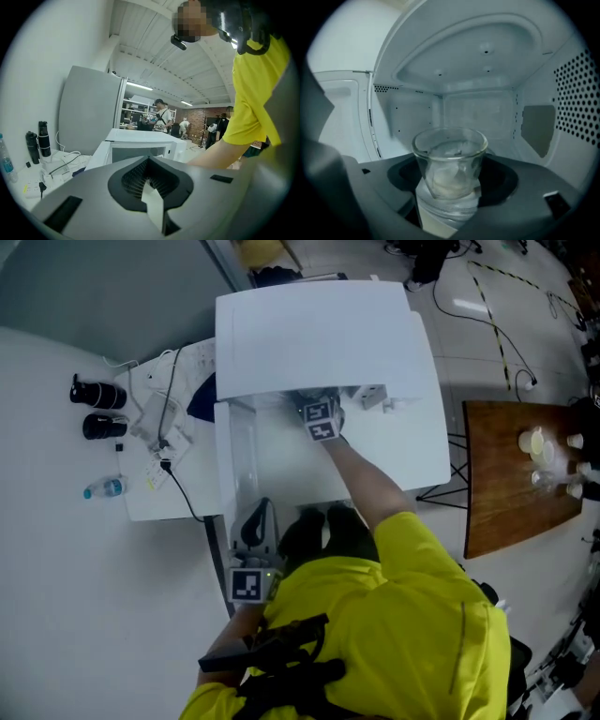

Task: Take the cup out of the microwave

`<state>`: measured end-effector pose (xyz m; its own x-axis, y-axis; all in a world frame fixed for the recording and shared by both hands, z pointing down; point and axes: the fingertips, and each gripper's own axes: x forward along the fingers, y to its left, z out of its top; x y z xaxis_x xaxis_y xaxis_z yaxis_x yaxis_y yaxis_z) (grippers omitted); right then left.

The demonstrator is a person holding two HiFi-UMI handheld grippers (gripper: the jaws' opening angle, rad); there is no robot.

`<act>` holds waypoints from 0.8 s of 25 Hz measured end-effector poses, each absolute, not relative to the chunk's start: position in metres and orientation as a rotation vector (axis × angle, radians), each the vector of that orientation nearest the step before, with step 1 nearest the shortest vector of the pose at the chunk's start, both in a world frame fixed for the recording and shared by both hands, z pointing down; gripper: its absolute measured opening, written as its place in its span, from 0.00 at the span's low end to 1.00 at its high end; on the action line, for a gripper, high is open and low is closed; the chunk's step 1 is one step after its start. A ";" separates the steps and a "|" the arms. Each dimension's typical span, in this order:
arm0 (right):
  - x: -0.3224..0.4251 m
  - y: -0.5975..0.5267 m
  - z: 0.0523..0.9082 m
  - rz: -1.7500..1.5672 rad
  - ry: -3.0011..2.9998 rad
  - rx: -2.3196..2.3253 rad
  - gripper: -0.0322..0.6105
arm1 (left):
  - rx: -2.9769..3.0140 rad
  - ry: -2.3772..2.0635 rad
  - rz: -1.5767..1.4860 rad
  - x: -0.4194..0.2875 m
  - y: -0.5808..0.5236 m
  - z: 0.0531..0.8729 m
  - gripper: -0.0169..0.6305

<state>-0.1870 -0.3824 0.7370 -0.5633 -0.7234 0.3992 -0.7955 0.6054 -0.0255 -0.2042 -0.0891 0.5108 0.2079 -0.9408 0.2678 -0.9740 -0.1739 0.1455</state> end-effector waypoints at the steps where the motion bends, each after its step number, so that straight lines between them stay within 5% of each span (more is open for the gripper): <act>1: -0.186 -0.382 0.736 0.289 -2.485 1.229 0.59 | 2.213 -1.806 0.171 -0.204 -0.091 0.511 0.03; 11: -0.132 -0.277 0.701 0.240 -2.591 1.126 0.59 | 2.240 -1.751 0.158 -0.179 -0.113 0.517 0.03; 20: 0.092 -0.258 0.765 0.397 -2.278 1.429 0.59 | 2.303 -1.536 0.182 -0.111 -0.129 0.535 0.03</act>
<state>0.0917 -0.2581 0.7650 -0.3832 -0.7822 0.4913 -0.9023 0.4307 -0.0181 -0.1108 -0.1293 0.5347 0.3992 -0.8648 0.3044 -0.9121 -0.3409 0.2279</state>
